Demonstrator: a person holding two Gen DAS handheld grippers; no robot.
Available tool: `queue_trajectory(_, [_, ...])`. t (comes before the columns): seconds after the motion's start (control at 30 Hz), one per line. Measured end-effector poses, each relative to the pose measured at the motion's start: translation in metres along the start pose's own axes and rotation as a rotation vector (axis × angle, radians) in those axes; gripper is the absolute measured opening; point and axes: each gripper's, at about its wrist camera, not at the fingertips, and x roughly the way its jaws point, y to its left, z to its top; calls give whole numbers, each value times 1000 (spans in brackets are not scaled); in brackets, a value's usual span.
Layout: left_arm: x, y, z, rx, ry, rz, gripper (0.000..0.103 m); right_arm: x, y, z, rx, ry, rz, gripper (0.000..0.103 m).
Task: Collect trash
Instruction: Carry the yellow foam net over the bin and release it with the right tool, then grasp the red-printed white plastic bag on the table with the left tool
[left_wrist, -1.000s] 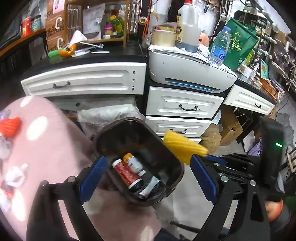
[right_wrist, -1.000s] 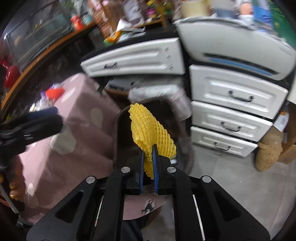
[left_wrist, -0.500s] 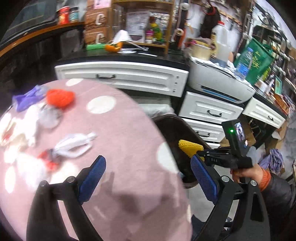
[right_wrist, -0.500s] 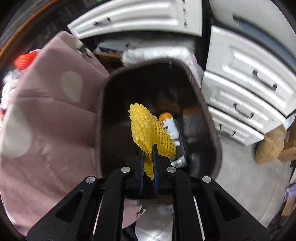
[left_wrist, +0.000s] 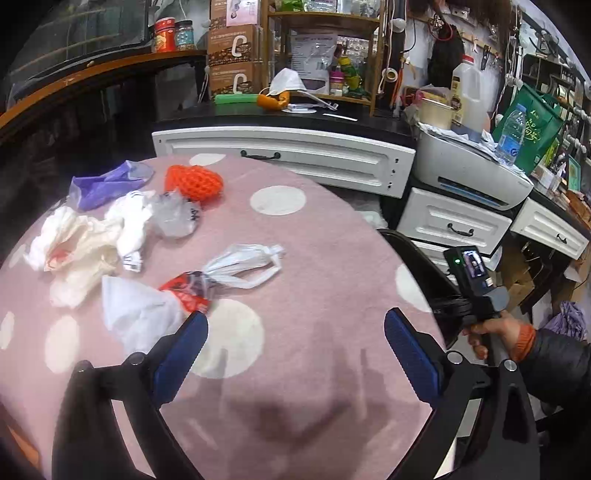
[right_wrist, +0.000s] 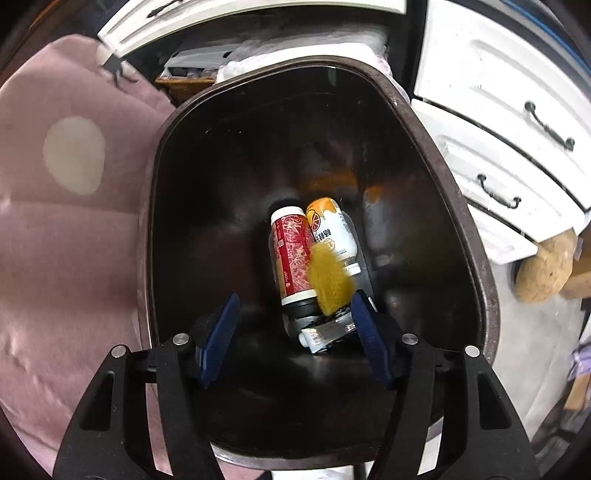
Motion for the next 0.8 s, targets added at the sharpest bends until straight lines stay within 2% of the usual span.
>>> queue_trajectory(0.1, [4,10,2,4,11,8,95,-7,-1,0,1,-21,5,66])
queue_trajectory(0.3, [14,28,14,74,39,47,95,-16,0,-1,2,-34,15,66])
queue_trajectory(0.6, [39,46,27,251,119,66,93,-40,7,-5,-15,-65,48,67])
queue_trajectory(0.8, [51,59,26,226,169,58,83,-72,15,-7,-58,-141,38,67])
